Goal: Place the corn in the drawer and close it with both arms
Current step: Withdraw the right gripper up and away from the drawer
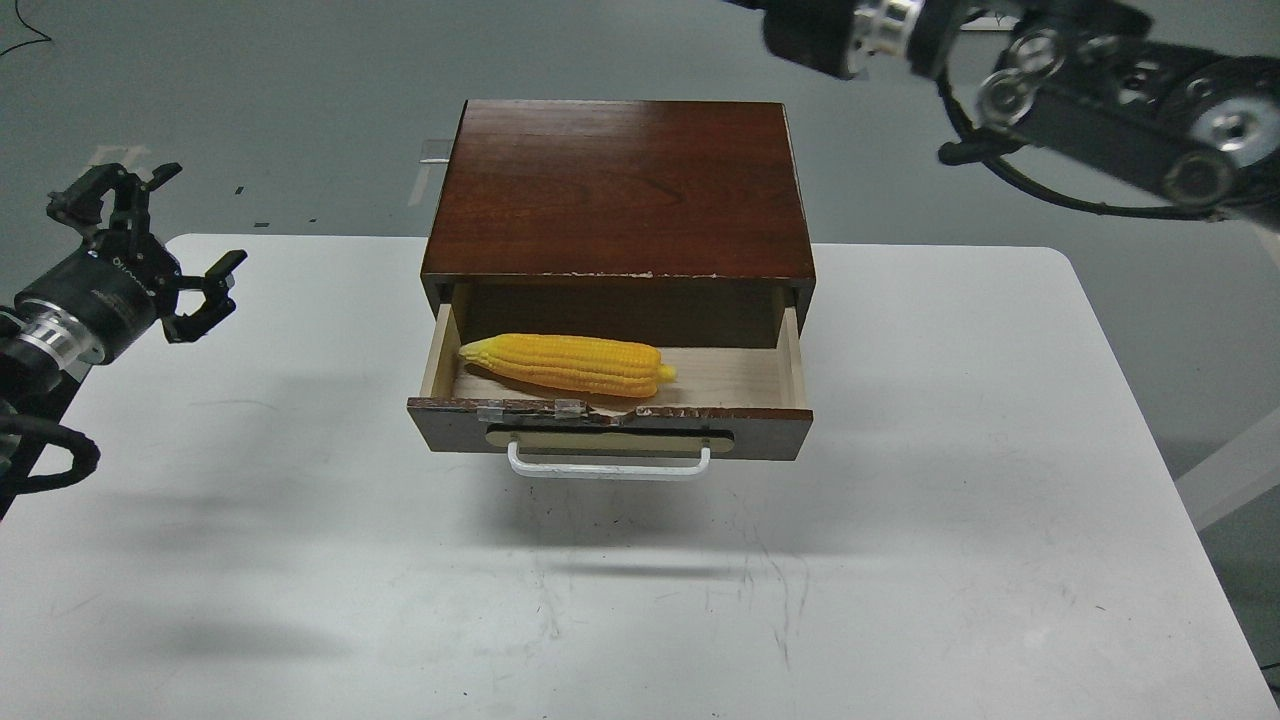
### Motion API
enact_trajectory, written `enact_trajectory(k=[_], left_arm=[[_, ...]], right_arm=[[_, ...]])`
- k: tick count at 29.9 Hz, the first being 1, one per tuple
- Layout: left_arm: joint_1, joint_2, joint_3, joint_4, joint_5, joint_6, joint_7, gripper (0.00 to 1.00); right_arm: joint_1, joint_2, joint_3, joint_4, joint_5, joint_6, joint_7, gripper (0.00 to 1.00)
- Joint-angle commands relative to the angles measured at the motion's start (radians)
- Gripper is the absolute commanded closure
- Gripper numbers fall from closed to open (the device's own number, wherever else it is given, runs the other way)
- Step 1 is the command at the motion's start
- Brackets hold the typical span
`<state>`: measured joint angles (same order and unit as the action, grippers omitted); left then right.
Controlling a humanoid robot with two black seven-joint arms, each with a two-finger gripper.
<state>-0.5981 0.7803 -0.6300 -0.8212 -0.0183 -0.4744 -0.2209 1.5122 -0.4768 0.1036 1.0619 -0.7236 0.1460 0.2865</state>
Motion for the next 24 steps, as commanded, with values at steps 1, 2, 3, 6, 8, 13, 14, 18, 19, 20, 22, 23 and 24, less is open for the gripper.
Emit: enact_trajectory(k=[1, 2, 3, 6, 8, 13, 14, 18, 19, 20, 22, 23, 24], left_arm=[[0.000, -0.001, 0.000, -0.001, 0.000, 0.003, -0.005, 0.02], [0.000, -0.001, -0.002, -0.001, 0.000, 0.005, -0.006, 0.02], [0.000, -0.001, 0.000, -0.001, 0.004, 0.008, -0.021, 0.02], [0.000, 0.007, 0.010, -0.001, 0.023, 0.010, -0.177, 0.02], [-0.002, 0.016, 0.010, -0.001, 0.055, 0.013, -0.268, 0.02], [-0.058, 0.068, 0.004, -0.015, 0.227, 0.003, -0.268, 0.02], [-0.075, 0.086, 0.006, -0.030, 0.231, 0.000, -0.268, 0.02], [-0.118, 0.244, -0.013, -0.238, 0.230, 0.002, -0.268, 0.02], [-0.129, 0.257, -0.014, -0.265, 0.241, 0.006, -0.268, 0.02], [-0.158, 0.281, -0.016, -0.300, 0.244, -0.001, -0.268, 0.02], [-0.195, 0.316, -0.013, -0.332, 0.271, 0.010, -0.268, 0.02], [-0.242, 0.338, -0.011, -0.358, 0.344, 0.017, -0.268, 0.02], [-0.287, 0.342, -0.013, -0.383, 0.457, 0.034, -0.268, 0.02]], right_arm=[[-0.108, -0.106, 0.048, -0.078, 0.711, 0.130, -0.095, 0.00], [-0.134, -0.118, 0.054, -0.089, 0.760, 0.130, -0.099, 0.00], [-0.189, -0.135, 0.071, -0.103, 0.839, 0.118, -0.105, 0.01], [-0.335, -0.184, 0.132, -0.094, 0.927, 0.006, -0.104, 0.02], [-0.391, -0.198, 0.172, -0.089, 0.931, -0.009, -0.098, 0.02], [-0.582, -0.240, 0.303, -0.082, 0.923, 0.030, -0.090, 0.00], [-0.595, -0.241, 0.306, -0.082, 0.923, 0.030, -0.089, 0.00], [-0.633, -0.273, 0.304, -0.082, 0.921, 0.033, -0.075, 0.00], [-0.636, -0.275, 0.304, -0.082, 0.921, 0.033, -0.075, 0.00], [-0.642, -0.278, 0.306, -0.082, 0.921, 0.033, -0.075, 0.00], [-0.644, -0.282, 0.304, -0.080, 0.920, 0.033, -0.075, 0.00], [-0.647, -0.286, 0.303, -0.080, 0.920, 0.033, -0.075, 0.00], [-0.656, -0.287, 0.303, -0.080, 0.918, 0.033, -0.075, 0.00]])
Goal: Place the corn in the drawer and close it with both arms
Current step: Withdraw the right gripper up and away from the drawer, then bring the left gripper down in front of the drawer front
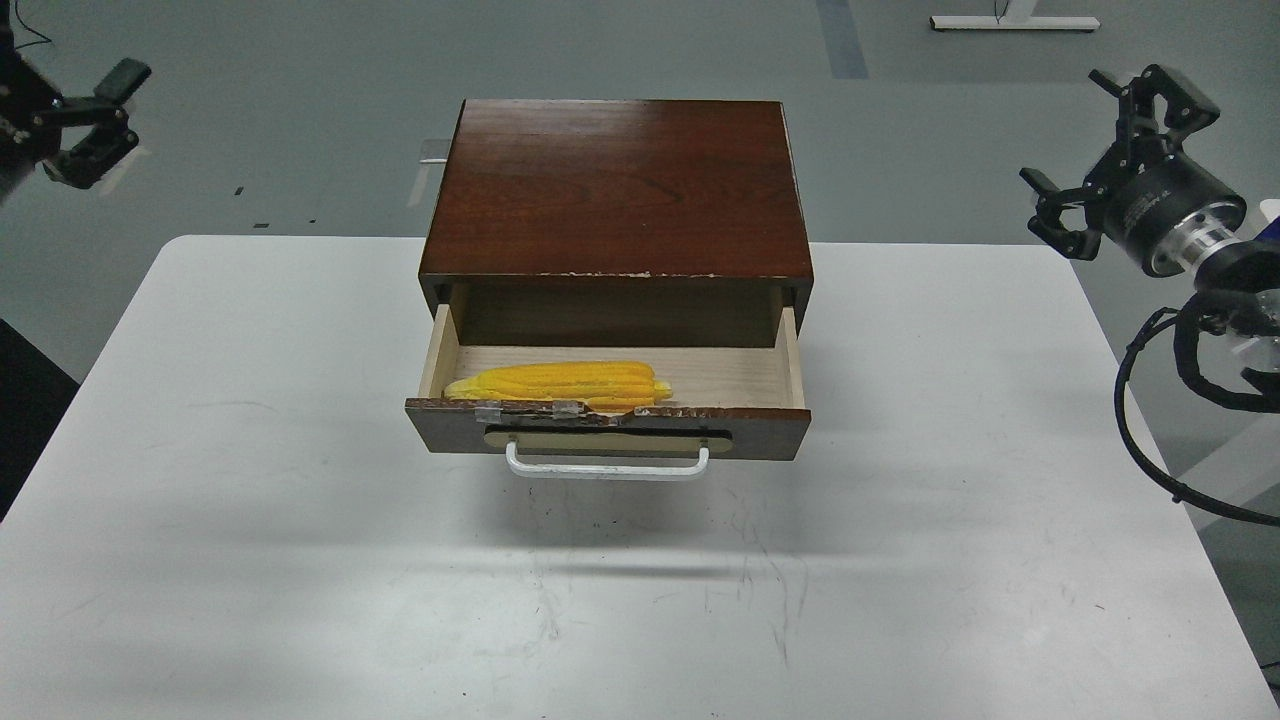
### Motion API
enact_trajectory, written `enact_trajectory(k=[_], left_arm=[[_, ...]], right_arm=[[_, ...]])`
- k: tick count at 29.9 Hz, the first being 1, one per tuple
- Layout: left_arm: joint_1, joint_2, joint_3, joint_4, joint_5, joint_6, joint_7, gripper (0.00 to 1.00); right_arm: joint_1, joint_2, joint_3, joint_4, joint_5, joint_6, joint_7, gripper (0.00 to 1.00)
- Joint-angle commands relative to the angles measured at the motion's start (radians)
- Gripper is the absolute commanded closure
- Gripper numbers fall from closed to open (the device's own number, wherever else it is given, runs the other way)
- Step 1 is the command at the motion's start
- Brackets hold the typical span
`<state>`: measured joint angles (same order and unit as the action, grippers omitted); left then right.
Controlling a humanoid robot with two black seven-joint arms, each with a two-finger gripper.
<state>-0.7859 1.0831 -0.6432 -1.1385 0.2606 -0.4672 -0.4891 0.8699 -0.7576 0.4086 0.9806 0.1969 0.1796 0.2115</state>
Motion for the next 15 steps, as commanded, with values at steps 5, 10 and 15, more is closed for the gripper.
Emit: enact_trajectory(k=[5, 10, 15], left_arm=[[-0.130, 0.118, -0.042, -0.298, 0.584, 0.135, 0.000, 0.02], [-0.121, 0.205, -0.001, -0.577, 0.926, 0.254, 0.000, 0.02], [-0.121, 0.130, 0.109, -0.627, 0.991, 0.246, 0.000, 0.02]], right_arm=[[-0.048, -0.008, -0.004, 0.000, -0.004, 0.000, 0.000, 0.00], [-0.083, -0.029, -0.007, 0.000, -0.004, 0.000, 0.000, 0.00], [-0.120, -0.037, -0.008, -0.003, -0.005, 0.000, 0.000, 0.00]])
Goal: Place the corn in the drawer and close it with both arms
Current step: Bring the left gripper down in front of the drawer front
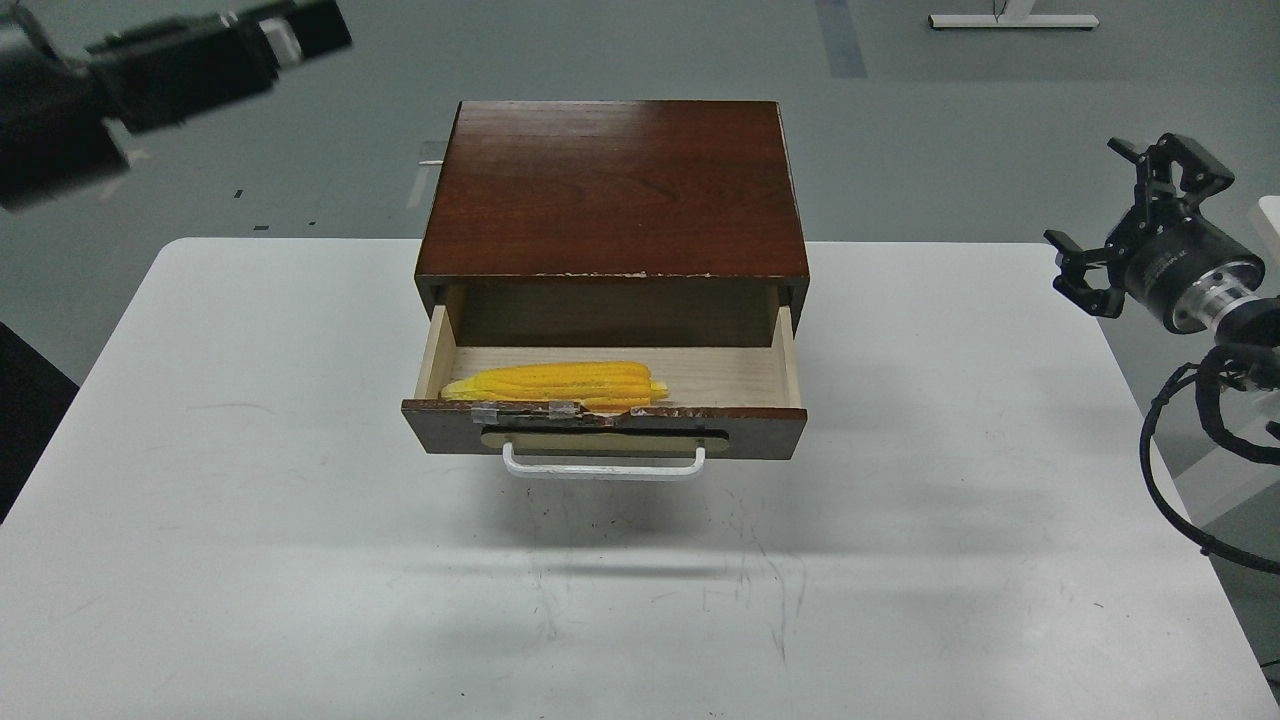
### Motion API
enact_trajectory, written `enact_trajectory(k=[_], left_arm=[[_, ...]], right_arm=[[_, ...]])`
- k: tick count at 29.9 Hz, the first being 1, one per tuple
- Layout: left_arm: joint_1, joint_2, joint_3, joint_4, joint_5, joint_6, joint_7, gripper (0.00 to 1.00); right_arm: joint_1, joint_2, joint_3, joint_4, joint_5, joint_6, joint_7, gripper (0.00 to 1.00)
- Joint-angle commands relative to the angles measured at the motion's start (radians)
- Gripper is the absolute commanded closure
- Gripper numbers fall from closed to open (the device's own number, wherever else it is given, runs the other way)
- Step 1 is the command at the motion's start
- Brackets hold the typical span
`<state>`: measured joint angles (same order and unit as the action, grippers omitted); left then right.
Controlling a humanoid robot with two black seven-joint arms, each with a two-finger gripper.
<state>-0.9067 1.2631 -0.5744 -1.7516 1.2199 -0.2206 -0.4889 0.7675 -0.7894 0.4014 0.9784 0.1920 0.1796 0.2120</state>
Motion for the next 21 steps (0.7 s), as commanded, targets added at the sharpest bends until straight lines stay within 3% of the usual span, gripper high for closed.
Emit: enact_trajectory(k=[1, 5, 7, 8, 9, 15, 21], left_arm=[[0.003, -0.076, 0.051, -0.014, 0.064, 0.000, 0.000, 0.02], [0.035, -0.088, 0.137, -0.014, 0.132, -0.087, 0.000, 0.16], [0.042, -0.088, 0.145, -0.014, 0.130, -0.141, 0.000, 0.35], [0.043, -0.087, 0.148, -0.014, 0.130, -0.161, 0.000, 0.57], [0.046, -0.087, 0.153, -0.014, 0.130, -0.192, 0.000, 1.00], [0.048, -0.080, 0.154, -0.014, 0.128, -0.268, 0.000, 1.00], [0.048, -0.090, 0.154, -0.012, -0.037, -0.268, 0.000, 1.00]], right_arm=[[-0.027, -0.013, -0.003, -0.001, -0.002, 0.000, 0.000, 0.00], [-0.039, -0.022, -0.018, -0.009, -0.019, 0.000, 0.000, 0.00], [-0.045, -0.022, -0.024, -0.020, -0.036, 0.000, 0.000, 0.00], [-0.047, -0.022, -0.024, -0.026, -0.039, 0.000, 0.000, 0.00], [-0.047, -0.021, -0.026, -0.035, -0.042, 0.000, 0.000, 0.00], [-0.062, -0.010, -0.026, -0.070, -0.043, 0.000, 0.000, 0.00], [-0.060, 0.028, -0.027, -0.108, -0.075, 0.000, -0.003, 0.00]])
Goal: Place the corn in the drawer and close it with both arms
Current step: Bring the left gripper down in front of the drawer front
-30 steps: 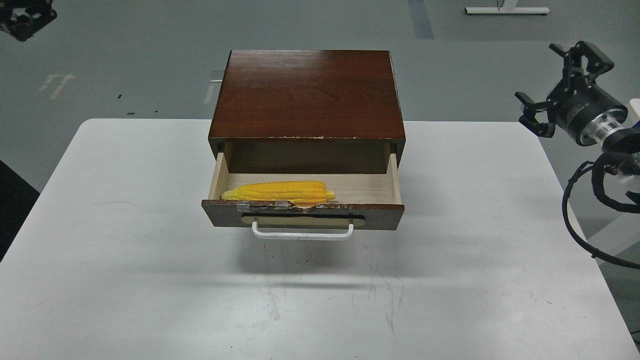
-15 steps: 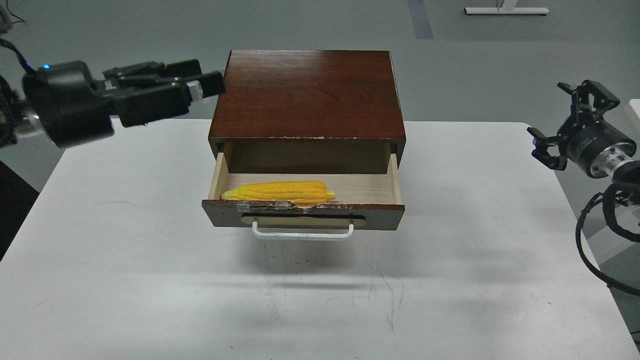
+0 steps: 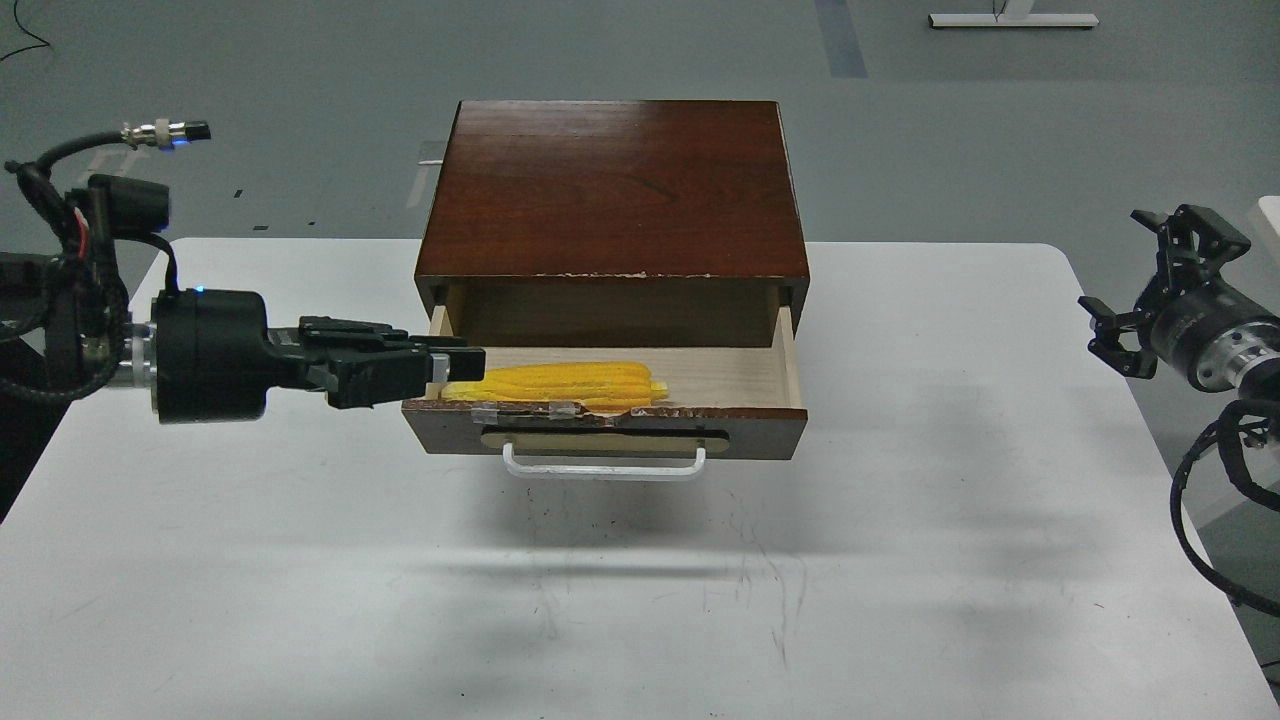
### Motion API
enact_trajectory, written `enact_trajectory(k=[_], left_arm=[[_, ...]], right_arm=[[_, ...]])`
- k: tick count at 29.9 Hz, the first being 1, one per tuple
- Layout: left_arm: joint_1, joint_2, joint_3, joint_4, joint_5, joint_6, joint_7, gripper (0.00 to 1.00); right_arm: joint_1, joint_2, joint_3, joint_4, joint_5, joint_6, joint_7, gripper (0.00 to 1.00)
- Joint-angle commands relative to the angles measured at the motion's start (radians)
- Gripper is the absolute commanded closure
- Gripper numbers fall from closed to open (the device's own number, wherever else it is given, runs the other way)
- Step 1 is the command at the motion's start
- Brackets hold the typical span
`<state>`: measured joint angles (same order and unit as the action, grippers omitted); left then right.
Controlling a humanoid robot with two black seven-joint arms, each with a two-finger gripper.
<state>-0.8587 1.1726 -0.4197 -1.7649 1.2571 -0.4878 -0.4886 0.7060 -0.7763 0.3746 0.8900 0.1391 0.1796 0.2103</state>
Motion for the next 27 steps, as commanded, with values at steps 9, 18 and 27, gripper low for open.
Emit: enact_trajectory(k=[9, 18, 27], left_arm=[[0.009, -0.034, 0.084, 0.004, -0.061, -0.001, 0.000, 1.00], [0.026, -0.056, 0.168, 0.002, 0.039, -0.001, 0.000, 1.00], [0.109, -0.188, 0.168, 0.038, 0.058, -0.001, 0.000, 1.00]], right_arm=[[0.000, 0.043, 0.000, -0.069, -0.073, 0.000, -0.008, 0.00], [-0.002, 0.071, 0.000, -0.138, -0.118, 0.000, -0.008, 0.00], [0.012, 0.091, -0.048, -0.151, -0.119, 0.000, -0.008, 0.00]])
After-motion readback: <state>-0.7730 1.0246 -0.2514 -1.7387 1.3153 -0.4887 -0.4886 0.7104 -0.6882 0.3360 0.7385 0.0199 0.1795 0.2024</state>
